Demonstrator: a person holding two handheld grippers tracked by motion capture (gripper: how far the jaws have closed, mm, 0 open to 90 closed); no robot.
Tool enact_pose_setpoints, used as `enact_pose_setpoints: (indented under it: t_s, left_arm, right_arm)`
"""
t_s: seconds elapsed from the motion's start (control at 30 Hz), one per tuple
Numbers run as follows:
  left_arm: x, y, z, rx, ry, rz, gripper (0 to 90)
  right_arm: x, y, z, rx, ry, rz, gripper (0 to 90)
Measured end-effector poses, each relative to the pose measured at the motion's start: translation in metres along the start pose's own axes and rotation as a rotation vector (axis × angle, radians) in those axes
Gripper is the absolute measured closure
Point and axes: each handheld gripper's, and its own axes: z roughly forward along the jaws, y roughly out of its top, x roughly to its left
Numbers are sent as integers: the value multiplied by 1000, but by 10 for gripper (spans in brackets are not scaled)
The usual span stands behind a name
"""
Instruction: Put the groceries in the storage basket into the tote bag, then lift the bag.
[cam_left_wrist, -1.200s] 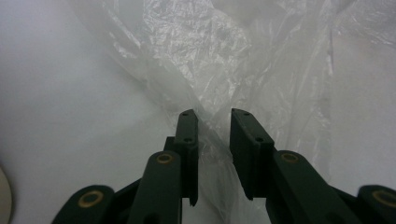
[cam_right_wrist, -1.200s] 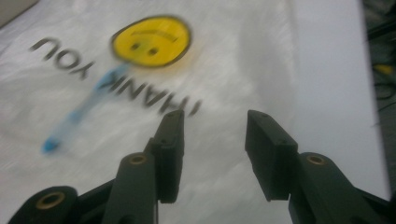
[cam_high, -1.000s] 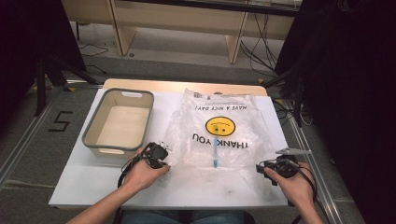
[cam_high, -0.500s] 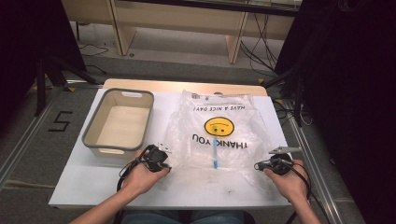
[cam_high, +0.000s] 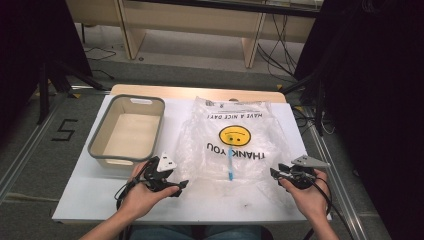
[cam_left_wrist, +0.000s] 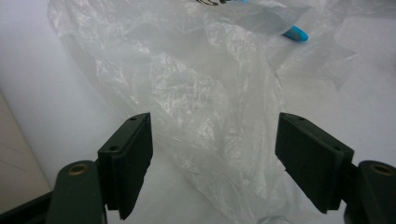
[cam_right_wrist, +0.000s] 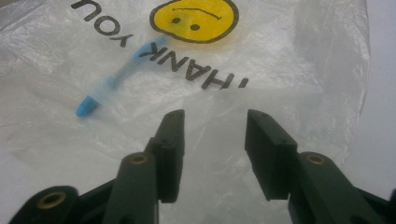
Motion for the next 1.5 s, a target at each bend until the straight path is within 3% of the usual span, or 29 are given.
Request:
enact_pose_setpoints:
  t_s: [0.3,0.7,0.8,0.87,1.2,1.5]
  left_arm:
    - [1,-8,0,5,-1,-5,256]
    - [-2,-10,5,18,-3,5,246]
    - [-3,-10,5,18,-22,-16,245]
    - [-5,-9,6,18,-16,2,242]
    - [-4,-10,7,19,-2,-1,239]
    - [-4,-11,8,38,-15,0,237]
  right_arm:
    - [4,-4,-2,-40,-11,-11,490]
    - [5,-5,-1,-47,-23,-11,472]
    - [5,-6,-1,-38,-24,-12,472]
    - [5,-7,-1,-37,-24,-10,472]
    - [5,-7,-2,-47,-34,-10,467]
    - [5,-6,-8,-71,-35,9,435]
